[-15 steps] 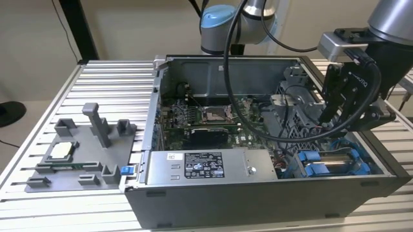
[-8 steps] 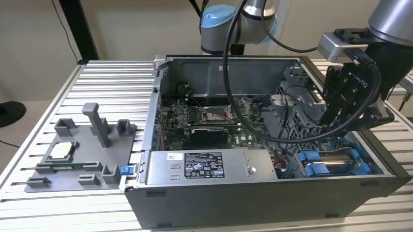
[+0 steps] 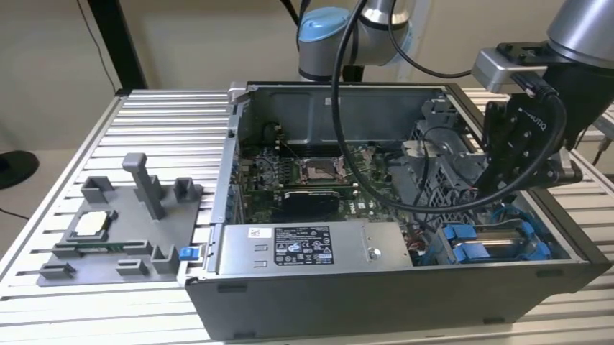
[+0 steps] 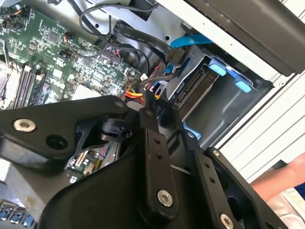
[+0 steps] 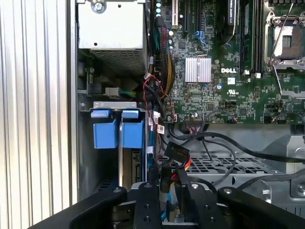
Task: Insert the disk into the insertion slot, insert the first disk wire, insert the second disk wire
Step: 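Insert the first disk wire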
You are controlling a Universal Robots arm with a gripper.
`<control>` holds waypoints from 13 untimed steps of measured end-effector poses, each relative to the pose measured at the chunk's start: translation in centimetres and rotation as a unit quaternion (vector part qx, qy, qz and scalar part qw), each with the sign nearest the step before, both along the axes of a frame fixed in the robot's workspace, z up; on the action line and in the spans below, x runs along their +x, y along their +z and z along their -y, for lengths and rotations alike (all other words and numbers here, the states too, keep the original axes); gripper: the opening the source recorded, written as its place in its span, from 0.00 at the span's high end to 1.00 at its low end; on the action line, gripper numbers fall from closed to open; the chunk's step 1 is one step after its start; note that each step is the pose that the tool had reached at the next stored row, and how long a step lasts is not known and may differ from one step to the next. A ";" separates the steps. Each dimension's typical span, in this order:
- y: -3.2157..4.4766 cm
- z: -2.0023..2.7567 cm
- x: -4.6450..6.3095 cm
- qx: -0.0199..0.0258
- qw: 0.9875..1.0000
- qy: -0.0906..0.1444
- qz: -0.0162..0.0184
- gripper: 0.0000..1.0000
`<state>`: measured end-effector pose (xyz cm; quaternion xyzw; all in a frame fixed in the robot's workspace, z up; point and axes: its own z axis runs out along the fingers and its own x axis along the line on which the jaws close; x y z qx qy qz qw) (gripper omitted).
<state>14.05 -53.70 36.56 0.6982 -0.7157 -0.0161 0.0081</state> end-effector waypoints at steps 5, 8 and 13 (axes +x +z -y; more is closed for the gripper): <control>0.00 0.00 0.0 0.000 1.000 0.000 0.000 1.00; 0.00 0.00 0.0 0.000 1.000 0.000 0.000 1.00; 0.00 0.01 0.0 0.000 1.000 0.000 0.000 1.00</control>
